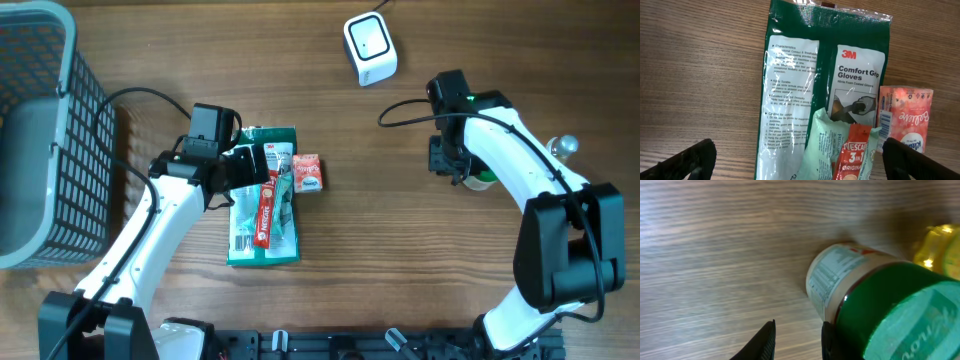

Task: Scan the item barcode
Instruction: 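Carry the jar right and set it down beside the yellow bottle, then reach the right gripper left to the red-and-white tissue pack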

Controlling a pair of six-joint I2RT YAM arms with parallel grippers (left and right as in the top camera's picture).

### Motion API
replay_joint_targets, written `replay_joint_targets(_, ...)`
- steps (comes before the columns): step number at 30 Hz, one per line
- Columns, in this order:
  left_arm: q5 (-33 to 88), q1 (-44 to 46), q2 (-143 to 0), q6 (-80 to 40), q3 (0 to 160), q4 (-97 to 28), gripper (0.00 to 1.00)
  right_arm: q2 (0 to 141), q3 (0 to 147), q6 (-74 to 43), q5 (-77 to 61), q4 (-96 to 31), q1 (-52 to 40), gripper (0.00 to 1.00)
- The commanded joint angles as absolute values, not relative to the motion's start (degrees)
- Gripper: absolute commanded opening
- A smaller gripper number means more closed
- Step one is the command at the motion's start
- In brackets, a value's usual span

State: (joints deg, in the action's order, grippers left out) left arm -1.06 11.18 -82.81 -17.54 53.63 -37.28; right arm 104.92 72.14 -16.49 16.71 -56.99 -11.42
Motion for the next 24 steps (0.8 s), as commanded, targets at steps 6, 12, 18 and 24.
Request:
replay_joint_targets(6, -1.6, 11.1, -81.9, -18.3, 54.5, -37.3, 1.00, 106.0, 71.9, -18.2, 10.4, -55.2, -9.5, 0.35)
replay_joint_targets(12, -1.6, 11.1, -81.9, -18.3, 54.5, -37.3, 1.00, 106.0, 71.9, -18.2, -14.7, -48.4, -11.4, 0.37)
replay_joint_targets(18, -1.6, 11.1, -81.9, -18.3, 54.5, -37.3, 1.00, 106.0, 71.9, -21.6, -23.9, -35.5, -19.9, 0.39)
replay_joint_targets(24, -1.6, 11.1, -81.9, -18.3, 54.5, -37.3, 1.00, 107.4, 71.9, -27.5, -17.1, -26.1, -30.2, 0.41)
